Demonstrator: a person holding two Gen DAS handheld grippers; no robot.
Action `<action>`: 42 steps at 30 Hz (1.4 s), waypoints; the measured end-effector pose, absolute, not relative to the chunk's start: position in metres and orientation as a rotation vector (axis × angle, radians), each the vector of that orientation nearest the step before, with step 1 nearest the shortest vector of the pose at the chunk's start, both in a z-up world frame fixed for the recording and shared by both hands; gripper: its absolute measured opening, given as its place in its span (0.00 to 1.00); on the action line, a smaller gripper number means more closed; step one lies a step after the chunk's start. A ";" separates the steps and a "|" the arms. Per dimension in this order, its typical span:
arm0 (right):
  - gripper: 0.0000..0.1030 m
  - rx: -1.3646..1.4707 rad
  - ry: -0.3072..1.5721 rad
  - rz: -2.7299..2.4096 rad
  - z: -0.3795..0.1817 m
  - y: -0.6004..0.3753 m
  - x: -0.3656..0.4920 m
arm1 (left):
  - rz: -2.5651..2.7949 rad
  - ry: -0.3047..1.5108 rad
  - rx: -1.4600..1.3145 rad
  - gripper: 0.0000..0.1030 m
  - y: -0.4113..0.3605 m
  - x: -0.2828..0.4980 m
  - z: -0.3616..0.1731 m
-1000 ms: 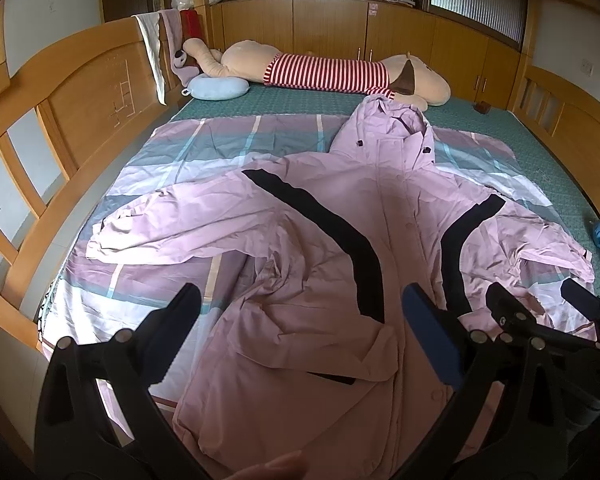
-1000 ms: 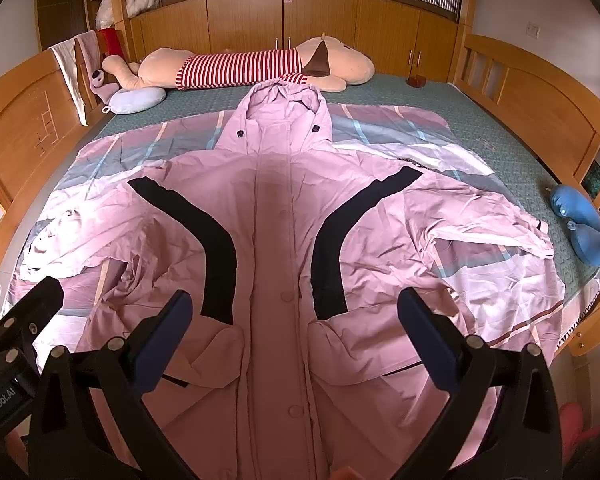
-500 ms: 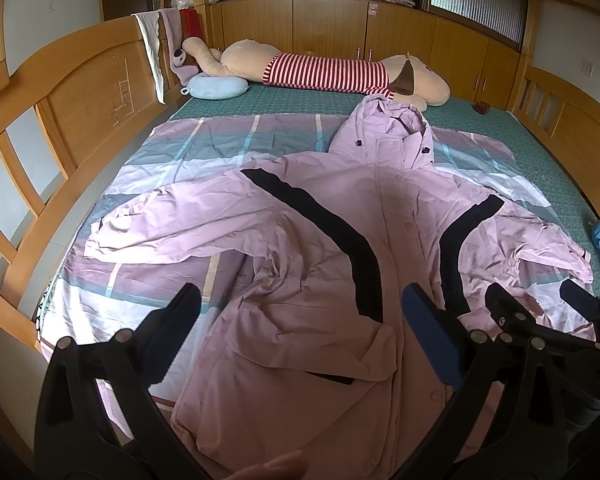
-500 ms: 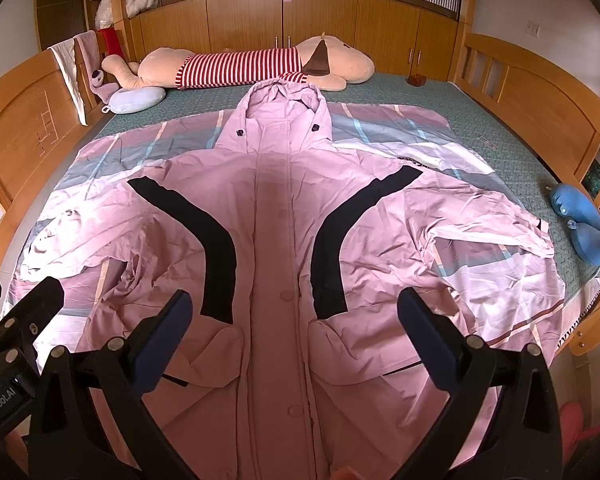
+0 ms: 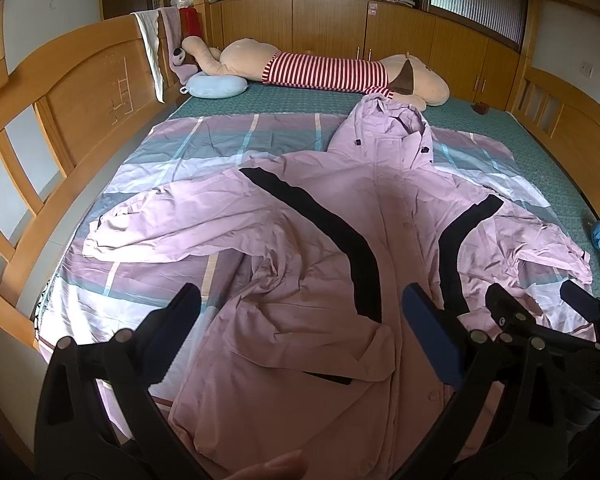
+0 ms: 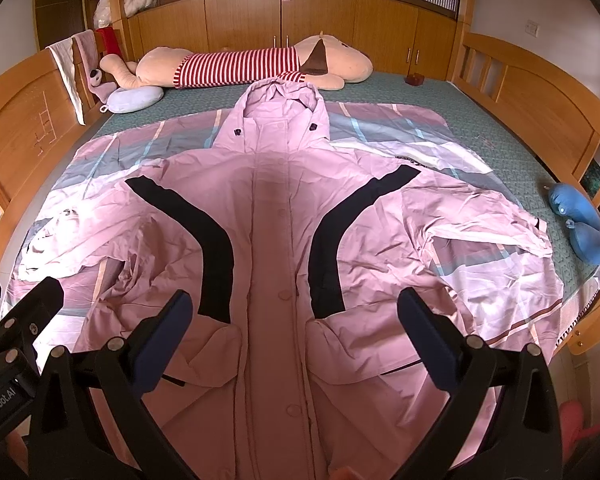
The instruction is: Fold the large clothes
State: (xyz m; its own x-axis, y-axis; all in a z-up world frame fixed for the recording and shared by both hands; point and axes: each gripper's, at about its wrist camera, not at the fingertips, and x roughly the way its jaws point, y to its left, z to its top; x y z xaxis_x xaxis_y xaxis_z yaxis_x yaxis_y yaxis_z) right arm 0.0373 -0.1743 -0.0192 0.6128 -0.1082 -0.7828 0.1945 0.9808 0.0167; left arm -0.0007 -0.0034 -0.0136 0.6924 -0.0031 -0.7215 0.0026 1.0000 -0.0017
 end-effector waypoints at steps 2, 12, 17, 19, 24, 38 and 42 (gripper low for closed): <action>0.99 0.103 0.895 -0.175 -0.020 -0.174 0.037 | -0.002 0.806 0.001 0.98 -0.005 -0.002 -0.014; 0.99 0.103 0.897 -0.176 -0.020 -0.174 0.037 | 0.000 0.811 0.000 0.98 0.000 0.000 -0.013; 0.99 0.103 0.900 -0.176 -0.021 -0.174 0.037 | 0.001 0.812 0.002 0.98 0.000 0.001 -0.013; 0.99 0.102 0.903 -0.176 -0.022 -0.174 0.037 | 0.002 0.814 0.003 0.98 0.001 0.001 -0.014; 0.99 0.101 0.905 -0.177 -0.023 -0.174 0.038 | 0.002 0.813 0.003 0.98 0.001 0.001 -0.014; 0.99 0.100 0.911 -0.177 -0.027 -0.174 0.038 | 0.003 0.814 0.003 0.98 0.001 0.001 -0.014; 0.99 0.096 0.908 -0.178 -0.027 -0.174 0.038 | -0.001 0.815 0.001 0.98 0.001 0.001 -0.014</action>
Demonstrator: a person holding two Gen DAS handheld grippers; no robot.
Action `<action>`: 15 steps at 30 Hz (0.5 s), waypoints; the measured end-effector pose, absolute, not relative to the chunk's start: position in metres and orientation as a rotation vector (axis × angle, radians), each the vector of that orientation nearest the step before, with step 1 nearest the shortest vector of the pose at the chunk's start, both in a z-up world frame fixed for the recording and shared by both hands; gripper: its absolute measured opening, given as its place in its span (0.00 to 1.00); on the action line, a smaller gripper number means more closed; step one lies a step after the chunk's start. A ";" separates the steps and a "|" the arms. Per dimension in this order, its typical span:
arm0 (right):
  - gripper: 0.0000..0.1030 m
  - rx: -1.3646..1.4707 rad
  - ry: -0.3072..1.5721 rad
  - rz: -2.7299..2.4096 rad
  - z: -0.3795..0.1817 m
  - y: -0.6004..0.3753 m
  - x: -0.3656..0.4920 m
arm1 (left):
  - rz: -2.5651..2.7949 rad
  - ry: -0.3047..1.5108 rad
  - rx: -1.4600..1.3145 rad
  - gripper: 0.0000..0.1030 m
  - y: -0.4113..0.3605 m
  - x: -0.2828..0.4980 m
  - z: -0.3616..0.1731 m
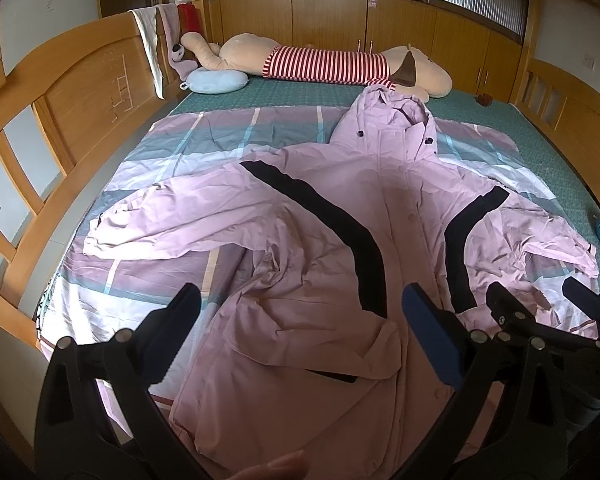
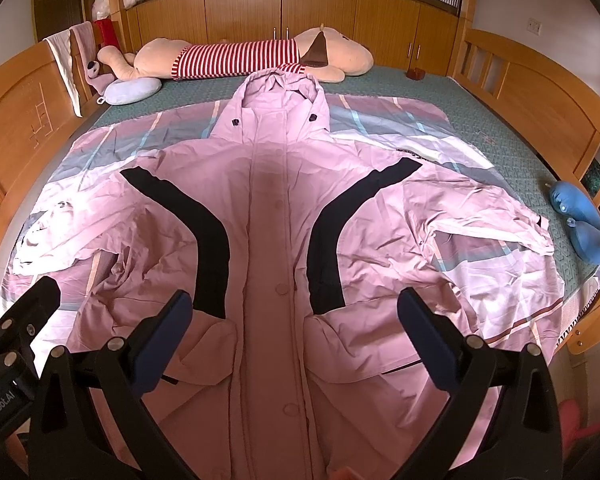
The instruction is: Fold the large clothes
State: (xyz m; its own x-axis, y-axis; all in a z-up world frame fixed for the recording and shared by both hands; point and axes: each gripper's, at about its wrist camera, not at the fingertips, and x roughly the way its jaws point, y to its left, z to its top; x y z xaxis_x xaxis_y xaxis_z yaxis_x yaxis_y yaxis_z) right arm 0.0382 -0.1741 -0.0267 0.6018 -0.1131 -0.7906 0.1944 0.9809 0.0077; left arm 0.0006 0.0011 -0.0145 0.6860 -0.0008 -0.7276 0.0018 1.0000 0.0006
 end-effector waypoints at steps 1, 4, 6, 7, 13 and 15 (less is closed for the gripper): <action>0.99 0.097 0.908 -0.179 -0.028 -0.174 0.039 | -0.008 0.816 -0.001 0.98 0.001 0.000 -0.015; 0.99 0.095 0.902 -0.177 -0.031 -0.177 0.041 | -0.031 0.827 -0.016 0.98 0.004 0.001 -0.021; 0.99 0.089 0.898 -0.167 -0.033 -0.181 0.044 | -0.038 0.837 -0.020 0.98 0.005 0.004 -0.025; 0.99 0.083 0.891 -0.176 -0.035 -0.186 0.048 | -0.046 0.837 -0.014 0.98 0.003 0.006 -0.028; 0.99 0.123 0.867 -0.249 -0.039 -0.227 0.068 | -0.054 0.823 0.034 0.98 -0.004 0.017 -0.038; 0.99 0.154 0.875 -0.242 -0.043 -0.252 0.087 | -0.060 0.839 0.033 0.98 -0.005 0.023 -0.042</action>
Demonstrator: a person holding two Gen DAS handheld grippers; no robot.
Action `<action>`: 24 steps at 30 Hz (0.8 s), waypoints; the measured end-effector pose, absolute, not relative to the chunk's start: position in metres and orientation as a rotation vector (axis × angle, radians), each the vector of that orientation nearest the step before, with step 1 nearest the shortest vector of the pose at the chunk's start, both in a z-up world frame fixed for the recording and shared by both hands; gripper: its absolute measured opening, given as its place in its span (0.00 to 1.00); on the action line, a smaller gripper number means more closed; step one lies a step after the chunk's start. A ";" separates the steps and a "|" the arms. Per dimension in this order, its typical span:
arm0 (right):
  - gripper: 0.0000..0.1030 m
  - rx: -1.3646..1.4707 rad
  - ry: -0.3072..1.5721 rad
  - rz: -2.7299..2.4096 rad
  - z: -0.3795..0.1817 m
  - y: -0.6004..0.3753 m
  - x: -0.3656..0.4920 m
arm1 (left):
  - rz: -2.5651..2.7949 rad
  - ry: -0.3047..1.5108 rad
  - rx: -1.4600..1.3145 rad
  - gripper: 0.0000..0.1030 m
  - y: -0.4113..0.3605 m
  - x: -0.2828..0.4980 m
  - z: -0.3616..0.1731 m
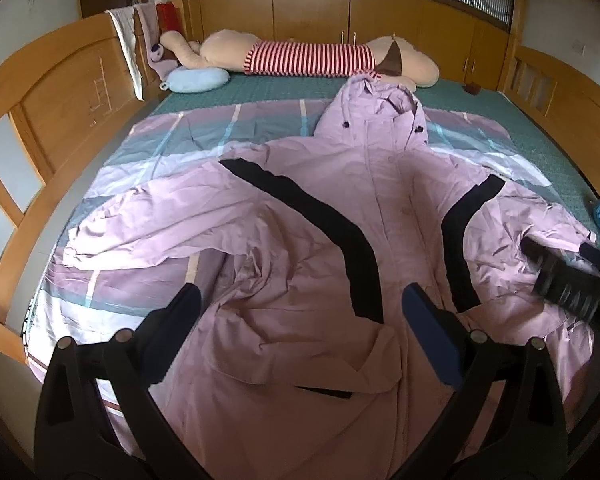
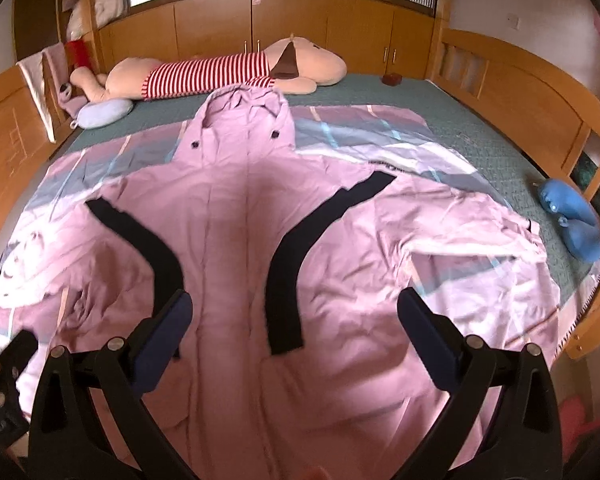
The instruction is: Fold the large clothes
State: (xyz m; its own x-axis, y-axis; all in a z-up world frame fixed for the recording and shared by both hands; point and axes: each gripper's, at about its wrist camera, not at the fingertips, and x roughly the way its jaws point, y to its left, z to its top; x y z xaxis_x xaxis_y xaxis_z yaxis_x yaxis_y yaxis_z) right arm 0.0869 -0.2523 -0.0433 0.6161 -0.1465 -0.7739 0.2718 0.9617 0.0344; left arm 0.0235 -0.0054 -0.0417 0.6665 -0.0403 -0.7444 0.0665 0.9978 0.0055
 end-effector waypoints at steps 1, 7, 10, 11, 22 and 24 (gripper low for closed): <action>0.99 0.183 0.896 -0.250 -0.048 -0.269 0.098 | -0.062 0.847 0.029 0.98 -0.005 0.026 -0.044; 0.99 0.347 0.914 -0.527 -0.083 -0.416 0.147 | -0.061 0.844 0.039 0.98 -0.011 0.034 -0.047; 0.99 0.514 0.890 -0.637 -0.111 -0.487 0.135 | -0.053 0.840 0.057 0.98 -0.016 0.039 -0.053; 0.99 0.631 0.892 -0.634 -0.127 -0.516 0.128 | -0.056 0.843 0.061 0.98 -0.019 0.041 -0.056; 0.90 1.295 0.771 -0.547 -0.216 -0.623 0.086 | -0.192 1.029 -0.098 0.98 -0.039 0.100 -0.110; 0.83 1.294 0.736 -0.543 -0.220 -0.632 0.086 | -0.228 1.074 -0.089 0.98 -0.052 0.114 -0.118</action>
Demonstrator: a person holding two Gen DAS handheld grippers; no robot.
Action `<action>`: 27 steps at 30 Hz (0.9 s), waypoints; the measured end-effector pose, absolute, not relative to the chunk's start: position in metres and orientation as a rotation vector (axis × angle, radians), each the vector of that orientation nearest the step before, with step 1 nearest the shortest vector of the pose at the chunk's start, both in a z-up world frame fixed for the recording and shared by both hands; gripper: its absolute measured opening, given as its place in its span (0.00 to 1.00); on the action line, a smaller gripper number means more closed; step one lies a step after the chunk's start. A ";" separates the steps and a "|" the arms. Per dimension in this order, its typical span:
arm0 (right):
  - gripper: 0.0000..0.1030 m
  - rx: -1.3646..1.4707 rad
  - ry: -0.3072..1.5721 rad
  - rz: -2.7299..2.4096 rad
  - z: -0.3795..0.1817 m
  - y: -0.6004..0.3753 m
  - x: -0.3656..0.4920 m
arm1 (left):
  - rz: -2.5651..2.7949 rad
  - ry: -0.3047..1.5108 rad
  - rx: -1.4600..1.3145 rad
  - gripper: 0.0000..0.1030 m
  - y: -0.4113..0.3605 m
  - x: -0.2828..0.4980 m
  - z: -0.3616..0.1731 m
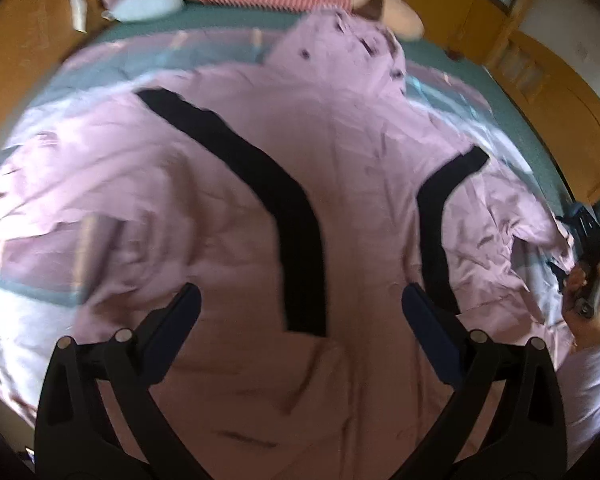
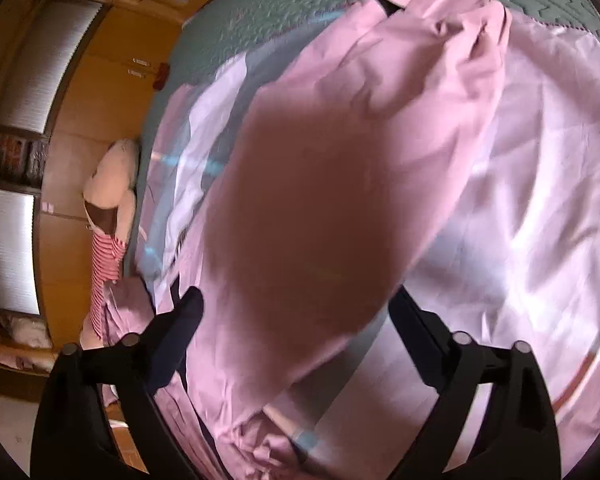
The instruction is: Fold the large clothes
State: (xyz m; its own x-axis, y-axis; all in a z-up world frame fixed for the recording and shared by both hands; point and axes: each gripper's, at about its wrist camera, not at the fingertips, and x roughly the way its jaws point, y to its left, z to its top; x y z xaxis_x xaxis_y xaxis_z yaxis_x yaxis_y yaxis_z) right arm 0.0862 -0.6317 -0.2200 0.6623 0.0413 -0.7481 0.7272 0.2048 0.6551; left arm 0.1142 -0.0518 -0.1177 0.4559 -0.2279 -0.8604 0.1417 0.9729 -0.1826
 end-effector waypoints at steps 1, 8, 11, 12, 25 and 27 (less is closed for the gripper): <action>0.75 1.293 0.723 -0.540 -0.222 -0.635 0.087 | -0.232 1.090 -0.050 0.98 -0.061 0.121 -0.125; 0.11 1.265 0.580 -0.572 -0.214 -0.657 0.077 | -0.214 1.209 -0.003 0.98 -0.080 0.126 -0.164; 0.10 1.056 0.501 -0.546 -0.159 -0.632 0.090 | -0.208 1.183 0.040 0.98 -0.084 0.119 -0.163; 0.10 0.971 0.479 -0.499 -0.137 -0.616 0.098 | -0.192 1.175 0.057 0.98 -0.084 0.118 -0.163; 0.77 -0.124 0.890 0.399 -0.100 -0.244 0.165 | -0.016 1.216 -0.100 0.98 -0.025 0.137 -0.163; 0.83 -0.260 0.897 0.436 -0.107 -0.212 0.147 | 0.002 1.217 -0.158 0.98 -0.009 0.142 -0.159</action>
State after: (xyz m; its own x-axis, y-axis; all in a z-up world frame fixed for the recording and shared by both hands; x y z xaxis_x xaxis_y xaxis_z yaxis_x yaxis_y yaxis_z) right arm 0.1467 -0.2121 -0.1066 0.5450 0.2562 -0.7983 -0.4693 0.8822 -0.0373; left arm 0.1422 -0.0088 -0.1590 0.3474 -0.0828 -0.9340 -0.0866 0.9890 -0.1199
